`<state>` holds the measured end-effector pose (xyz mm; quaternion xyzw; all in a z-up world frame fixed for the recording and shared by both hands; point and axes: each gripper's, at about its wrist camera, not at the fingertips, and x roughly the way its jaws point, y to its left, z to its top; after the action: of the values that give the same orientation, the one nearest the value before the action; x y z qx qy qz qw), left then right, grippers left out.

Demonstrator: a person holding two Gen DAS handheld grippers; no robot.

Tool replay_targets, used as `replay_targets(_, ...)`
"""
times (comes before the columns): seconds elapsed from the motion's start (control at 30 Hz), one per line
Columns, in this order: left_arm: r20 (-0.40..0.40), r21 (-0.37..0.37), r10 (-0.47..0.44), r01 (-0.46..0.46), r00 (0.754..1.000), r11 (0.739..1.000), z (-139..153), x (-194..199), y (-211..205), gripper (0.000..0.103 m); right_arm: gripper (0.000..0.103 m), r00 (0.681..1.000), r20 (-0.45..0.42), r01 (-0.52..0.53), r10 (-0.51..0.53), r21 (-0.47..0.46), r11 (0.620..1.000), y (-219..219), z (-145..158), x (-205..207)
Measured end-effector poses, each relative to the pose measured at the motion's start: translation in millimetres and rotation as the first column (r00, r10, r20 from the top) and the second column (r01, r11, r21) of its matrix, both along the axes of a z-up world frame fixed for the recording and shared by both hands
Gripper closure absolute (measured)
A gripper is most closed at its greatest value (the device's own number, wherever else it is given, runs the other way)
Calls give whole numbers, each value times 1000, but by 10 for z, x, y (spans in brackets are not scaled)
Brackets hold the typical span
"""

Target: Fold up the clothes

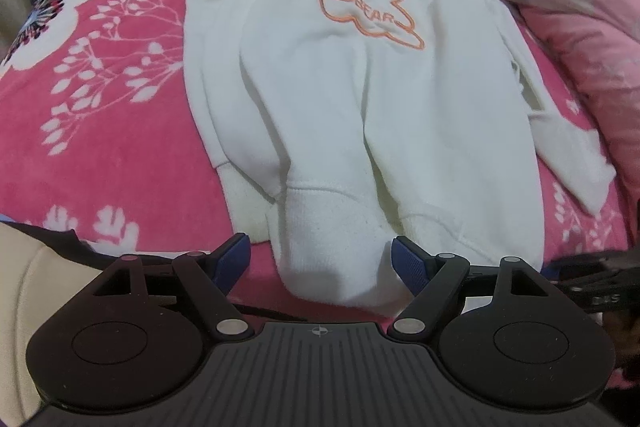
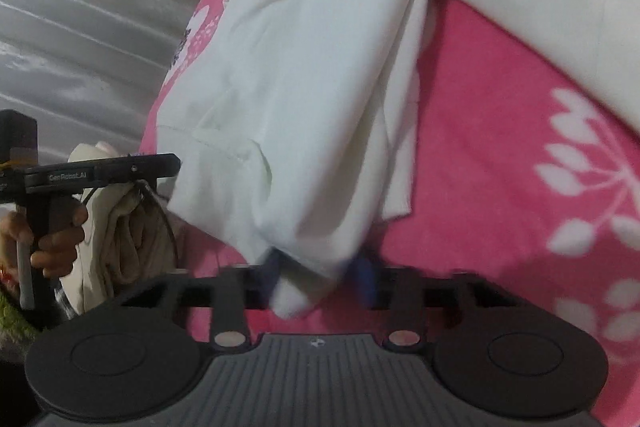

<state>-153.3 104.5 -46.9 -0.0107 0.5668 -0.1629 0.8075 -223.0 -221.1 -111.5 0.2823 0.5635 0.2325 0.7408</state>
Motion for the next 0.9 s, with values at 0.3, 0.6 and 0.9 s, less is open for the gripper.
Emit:
replay_targets(0.3, 24, -45, -223, 224, 974, 973, 29, -189, -165, 24, 94, 951, 224, 232, -214, -59, 971, -1155, 845, -175)
replay_targets(0.6, 45, 16, -236, 236, 971, 972, -37, -255, -224, 25, 98, 918, 276, 365, -285, -310, 878, -1459, 882, -272)
replay_targets(0.9, 232, 301, -381, 306, 895, 903, -228, -205, -630, 49, 98, 910, 269, 389, -314, -297, 872, -1737, 813, -325)
